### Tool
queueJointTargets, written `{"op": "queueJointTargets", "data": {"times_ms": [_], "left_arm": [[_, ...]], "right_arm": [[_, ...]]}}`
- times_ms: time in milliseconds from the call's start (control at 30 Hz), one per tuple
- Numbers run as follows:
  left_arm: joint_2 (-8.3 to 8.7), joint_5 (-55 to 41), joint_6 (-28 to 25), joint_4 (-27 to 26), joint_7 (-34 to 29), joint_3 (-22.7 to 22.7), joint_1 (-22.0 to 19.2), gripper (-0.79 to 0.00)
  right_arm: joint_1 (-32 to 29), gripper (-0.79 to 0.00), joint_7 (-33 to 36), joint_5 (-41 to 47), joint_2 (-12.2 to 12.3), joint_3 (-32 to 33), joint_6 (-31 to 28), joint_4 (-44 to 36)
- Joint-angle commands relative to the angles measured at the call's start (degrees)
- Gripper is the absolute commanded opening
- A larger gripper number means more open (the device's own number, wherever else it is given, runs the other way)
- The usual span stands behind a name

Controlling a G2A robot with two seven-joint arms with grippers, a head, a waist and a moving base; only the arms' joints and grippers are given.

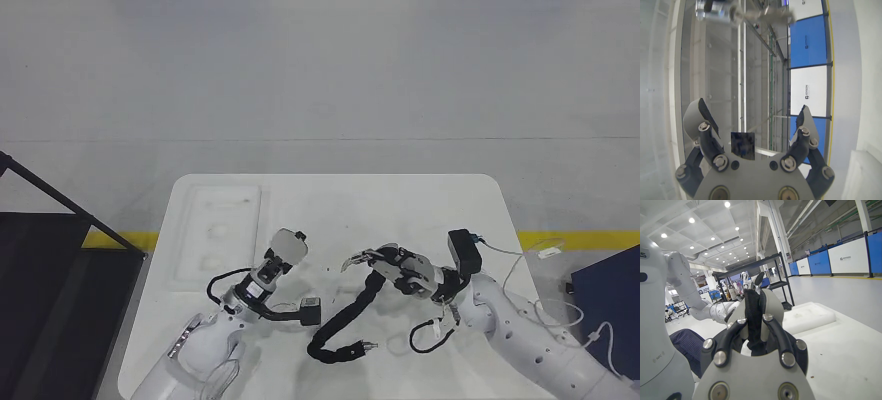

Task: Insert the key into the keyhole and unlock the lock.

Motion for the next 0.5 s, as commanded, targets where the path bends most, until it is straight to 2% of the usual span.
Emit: {"op": "queueJointTargets", "data": {"times_ms": [0, 100, 233, 333, 467], "left_arm": [[0.08, -4.6, -0.8, -2.1, -0.7, -1.7, 1.3, 0.0], [0.52, -11.7, -1.5, -5.8, 1.1, -5.9, 3.7, 0.0], [1.15, -23.4, -5.0, -10.8, 4.5, -11.8, 8.3, 0.0], [1.58, -34.8, -12.1, -14.1, 6.9, -16.5, 12.0, 0.0], [1.94, -55.7, -24.2, -17.2, 10.6, -23.0, 16.0, 0.0]], "right_arm": [[-0.3, -0.785, 0.5, 0.9, 0.0, 1.3, 0.4, 0.4], [-0.6, -0.785, 2.1, 2.4, -0.2, 2.9, 2.2, 0.6], [0.1, -0.785, 5.9, 4.8, -0.8, 4.2, 4.0, 0.3], [1.6, -0.785, 10.4, 6.6, -1.5, 4.4, 6.1, 0.2], [5.1, -0.785, 16.1, 8.3, -2.9, 4.6, 9.1, -0.5]]}}
